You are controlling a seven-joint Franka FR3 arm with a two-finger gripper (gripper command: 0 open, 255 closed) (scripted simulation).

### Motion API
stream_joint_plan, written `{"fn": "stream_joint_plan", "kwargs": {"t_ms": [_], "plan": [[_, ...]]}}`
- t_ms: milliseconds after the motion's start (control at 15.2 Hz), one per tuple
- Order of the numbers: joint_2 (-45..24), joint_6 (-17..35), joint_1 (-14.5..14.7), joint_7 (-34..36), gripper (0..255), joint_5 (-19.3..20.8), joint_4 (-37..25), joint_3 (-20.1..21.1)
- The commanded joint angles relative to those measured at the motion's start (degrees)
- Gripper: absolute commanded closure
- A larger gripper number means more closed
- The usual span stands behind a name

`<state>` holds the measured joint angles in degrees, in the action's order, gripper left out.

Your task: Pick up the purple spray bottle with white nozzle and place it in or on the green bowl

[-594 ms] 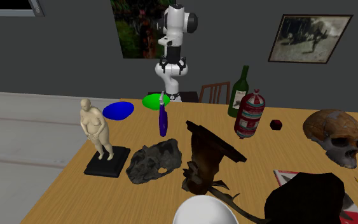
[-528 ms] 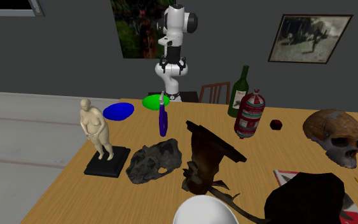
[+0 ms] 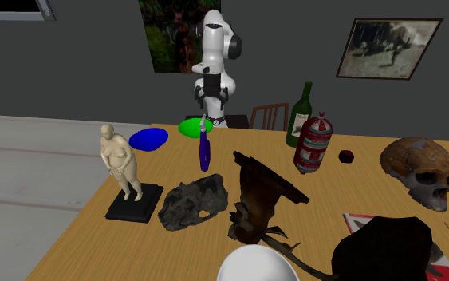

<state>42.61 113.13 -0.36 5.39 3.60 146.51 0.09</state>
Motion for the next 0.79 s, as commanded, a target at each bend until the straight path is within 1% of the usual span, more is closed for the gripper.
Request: {"fn": "stream_joint_plan", "kwargs": {"t_ms": [0,264,462,726], "plan": [[-2.4,7.0,-0.1,-0.3,0,0.0,1.8,-0.7],[-9.0,19.8,-0.4,-1.5,0,-0.2,3.1,-2.6],[-14.9,29.1,-0.1,-2.9,0,-1.0,2.8,-4.2],[-17.8,32.7,0.0,-3.1,0,-1.2,3.2,-4.5]]}}
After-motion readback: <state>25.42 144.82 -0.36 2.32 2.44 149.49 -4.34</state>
